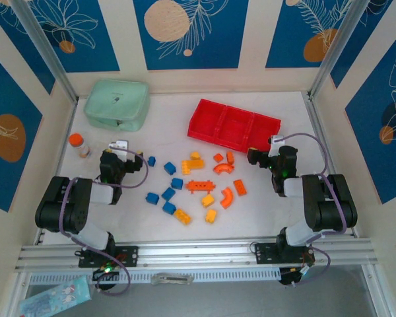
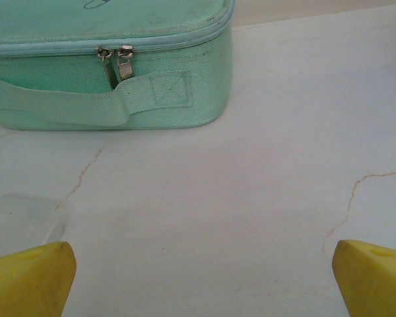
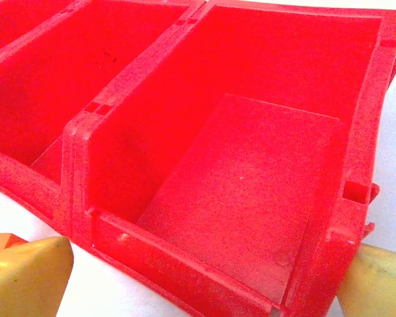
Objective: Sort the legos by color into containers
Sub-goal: Pick up the lego from the bottom-center of the table.
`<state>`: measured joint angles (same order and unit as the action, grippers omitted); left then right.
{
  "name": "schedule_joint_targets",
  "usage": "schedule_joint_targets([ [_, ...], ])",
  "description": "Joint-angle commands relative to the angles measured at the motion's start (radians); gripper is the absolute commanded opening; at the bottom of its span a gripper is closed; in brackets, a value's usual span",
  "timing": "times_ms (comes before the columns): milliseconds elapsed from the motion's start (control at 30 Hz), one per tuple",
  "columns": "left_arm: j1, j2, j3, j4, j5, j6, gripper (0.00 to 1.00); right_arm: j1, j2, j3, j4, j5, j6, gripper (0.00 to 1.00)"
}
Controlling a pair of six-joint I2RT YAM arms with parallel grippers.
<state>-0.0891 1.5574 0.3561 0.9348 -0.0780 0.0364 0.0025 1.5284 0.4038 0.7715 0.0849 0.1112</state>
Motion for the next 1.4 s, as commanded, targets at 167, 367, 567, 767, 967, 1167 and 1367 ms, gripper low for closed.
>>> schedule_joint_targets([
  [167, 0.014, -0.037, 0.019, -0.025, -0.101, -0.025, 0.99, -0.003, -0.024, 0.016, 0.016, -0.027, -0.020, 0.99],
  [367, 0.014, -0.162, 0.020, -0.155, -0.077, -0.026, 0.99, -0.002, -0.093, 0.015, -0.041, -0.005, -0.010, 0.99],
  [567, 0.013, -0.356, 0.026, -0.354, -0.079, -0.067, 0.99, -0.059, -0.257, 0.100, -0.324, -0.050, 0.078, 0.99],
  [767, 0.014, -0.567, 0.029, -0.518, -0.061, -0.171, 0.99, -0.107, -0.436, 0.113, -0.477, -0.100, 0.220, 0.99],
  [967, 0.014, -0.688, 0.016, -0.610, -0.044, -0.325, 0.99, -0.148, -0.560, 0.139, -0.758, -0.016, 0.525, 0.99],
  [1167, 0.014, -0.755, 0.063, -0.822, -0.045, -0.479, 0.99, -0.145, -0.599, 0.144, -0.892, -0.080, 0.516, 0.99],
  [1367, 0.012, -0.758, 0.144, -1.007, 0.107, -0.538, 0.99, -0.058, -0.602, 0.229, -1.083, -0.078, 0.474, 0.99],
])
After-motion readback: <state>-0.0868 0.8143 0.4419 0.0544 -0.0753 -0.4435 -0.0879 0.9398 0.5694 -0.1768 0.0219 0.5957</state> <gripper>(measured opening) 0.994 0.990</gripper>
